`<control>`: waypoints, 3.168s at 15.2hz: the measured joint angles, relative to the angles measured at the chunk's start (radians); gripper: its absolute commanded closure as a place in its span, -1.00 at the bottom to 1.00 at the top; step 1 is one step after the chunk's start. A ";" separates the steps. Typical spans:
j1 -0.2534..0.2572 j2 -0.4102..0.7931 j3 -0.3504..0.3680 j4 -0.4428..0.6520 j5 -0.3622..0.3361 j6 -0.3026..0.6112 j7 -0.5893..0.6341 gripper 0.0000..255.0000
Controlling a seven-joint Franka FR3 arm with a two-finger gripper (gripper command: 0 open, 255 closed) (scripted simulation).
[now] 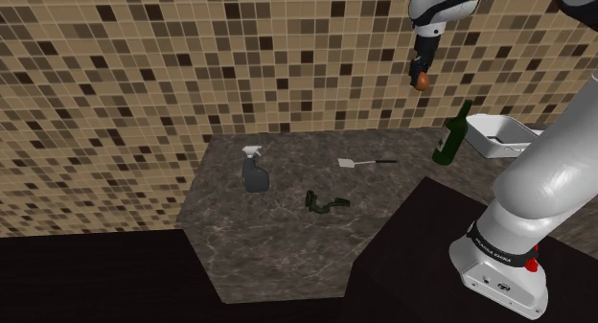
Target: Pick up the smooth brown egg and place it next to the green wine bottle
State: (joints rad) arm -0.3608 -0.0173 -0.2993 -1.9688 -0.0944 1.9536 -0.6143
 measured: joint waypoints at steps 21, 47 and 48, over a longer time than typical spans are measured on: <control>-0.093 0.167 -0.077 -0.023 0.063 0.193 -0.186 1.00; -0.125 0.380 -0.044 -0.126 0.154 0.498 -0.229 1.00; -0.127 0.389 -0.041 -0.127 0.159 0.508 -0.232 1.00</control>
State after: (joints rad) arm -0.4877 0.3720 -0.3407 -2.0956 0.0642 2.4617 -0.8464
